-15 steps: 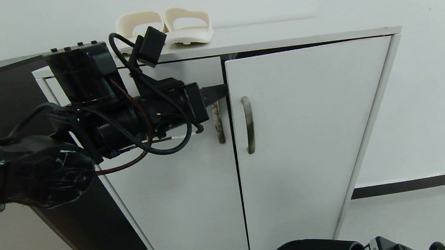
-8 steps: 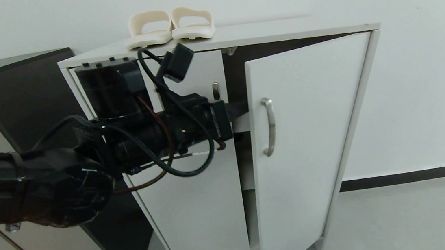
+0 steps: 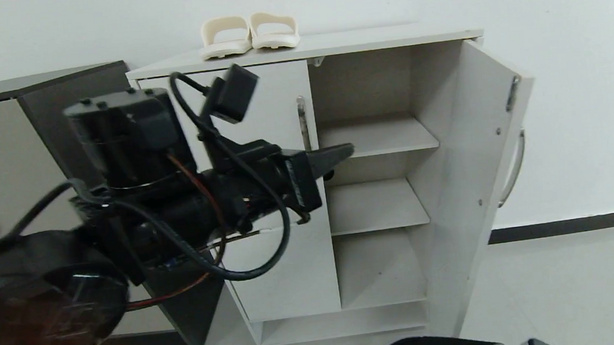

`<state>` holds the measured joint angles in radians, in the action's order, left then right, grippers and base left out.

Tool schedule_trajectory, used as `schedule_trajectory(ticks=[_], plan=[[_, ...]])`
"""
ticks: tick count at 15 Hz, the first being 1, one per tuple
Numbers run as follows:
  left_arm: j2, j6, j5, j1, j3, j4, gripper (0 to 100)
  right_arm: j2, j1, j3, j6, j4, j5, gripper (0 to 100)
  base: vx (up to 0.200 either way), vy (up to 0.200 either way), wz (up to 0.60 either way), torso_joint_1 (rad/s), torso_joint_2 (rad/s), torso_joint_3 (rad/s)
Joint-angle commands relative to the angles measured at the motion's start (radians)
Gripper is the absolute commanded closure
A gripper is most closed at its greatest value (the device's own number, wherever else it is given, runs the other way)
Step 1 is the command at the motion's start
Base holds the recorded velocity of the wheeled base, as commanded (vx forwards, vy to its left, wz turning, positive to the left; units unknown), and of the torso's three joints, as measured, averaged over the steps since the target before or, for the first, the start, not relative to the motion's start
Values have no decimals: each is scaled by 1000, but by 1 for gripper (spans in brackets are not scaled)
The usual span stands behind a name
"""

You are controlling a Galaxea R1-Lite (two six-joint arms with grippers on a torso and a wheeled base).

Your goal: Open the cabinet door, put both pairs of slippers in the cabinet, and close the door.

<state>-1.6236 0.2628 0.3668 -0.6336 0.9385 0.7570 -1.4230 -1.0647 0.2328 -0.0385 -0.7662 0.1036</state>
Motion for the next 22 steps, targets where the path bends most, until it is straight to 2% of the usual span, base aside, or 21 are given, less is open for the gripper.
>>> schedule_trajectory(ticks=[1, 3, 4, 5, 6, 7, 9, 10, 11, 12, 13, 14, 15, 16, 17, 18, 19, 20, 21, 22], plan=[[242, 42, -2, 149, -98, -19, 100, -143, 14, 119, -63, -2, -176, 100, 0, 0, 0, 0, 0, 0], [393, 42, -3, 216, -165, -87, 100, -251, 15, 207, -138, -28, -355, 100, 0, 0, 0, 0, 0, 0], [581, 32, -37, 269, -247, -285, 100, -366, 19, 290, -224, -101, -509, 100, 0, 0, 0, 0, 0, 0], [692, 9, -77, 281, -285, -443, 100, -412, 43, 333, -242, -157, -576, 100, 0, 0, 0, 0, 0, 0], [800, -14, -164, 296, -323, -584, 100, -447, 92, 346, -225, -173, -621, 100, 0, 0, 0, 0, 0, 0], [921, -33, -295, 304, -376, -700, 100, -450, 126, 339, -192, -174, -668, 100, 0, 0, 0, 0, 0, 0], [1143, -48, -511, 304, -495, -829, 100, -455, 170, 330, -185, -176, -690, 100, 0, 0, 0, 0, 0, 0], [1242, -53, -629, 325, -564, -869, 100, -455, 186, 336, -184, -183, -693, 100, 0, 0, 0, 0, 0, 0], [1303, -74, -657, 440, -627, -886, 100, -453, 198, 335, -182, -196, -699, 100, 0, 0, 0, 0, 0, 0], [1348, -105, -660, 555, -684, -886, 100, -453, 216, 335, -178, -197, -716, 100, 0, 0, 0, 0, 0, 0], [1404, -155, -660, 655, -731, -886, 100, -453, 224, 336, -172, -197, -729, 100, 0, 0, 0, 0, 0, 0], [1464, -206, -651, 735, -777, -886, 100, -453, 226, 335, -172, -197, -731, 100, 0, 0, 0, 0, 0, 0], [1527, -257, -625, 762, -825, -884, 100, -453, 230, 335, -170, -197, -733, 100, 0, 0, 0, 0, 0, 0], [1535, -277, -574, 762, -879, -857, 100, -453, 230, 333, -170, -197, -733, 100, 0, 0, 0, 0, 0, 0], [1535, -263, -508, 762, -900, -797, 100, -455, 232, 329, -169, -197, -733, 100, 0, 0, 0, 0, 0, 0], [1535, -263, -456, 762, -917, -769, 100, -455, 233, 327, -170, -197, -733, 100, 0, 0, 0, 0, 0, 0], [1533, -278, -327, 759, -939, -754, 100, -456, 233, 327, -170, -197, -733, 100, 0, 0, 0, 0, 0, 0], [1539, -284, -313, 643, -939, -757, 100, -456, 233, 318, -170, -199, -733, 100, 0, 0, 0, 0, 0, 0], [1538, -281, -313, 549, -939, -757, 100, -456, 233, 315, -172, -199, -731, 100, 0, 0, 0, 0, 0, 0], [1532, -280, -319, 534, -939, -755, 100, -456, 233, 303, -172, -199, -731, 100, 0, 0, 0, 0, 0, 0]])
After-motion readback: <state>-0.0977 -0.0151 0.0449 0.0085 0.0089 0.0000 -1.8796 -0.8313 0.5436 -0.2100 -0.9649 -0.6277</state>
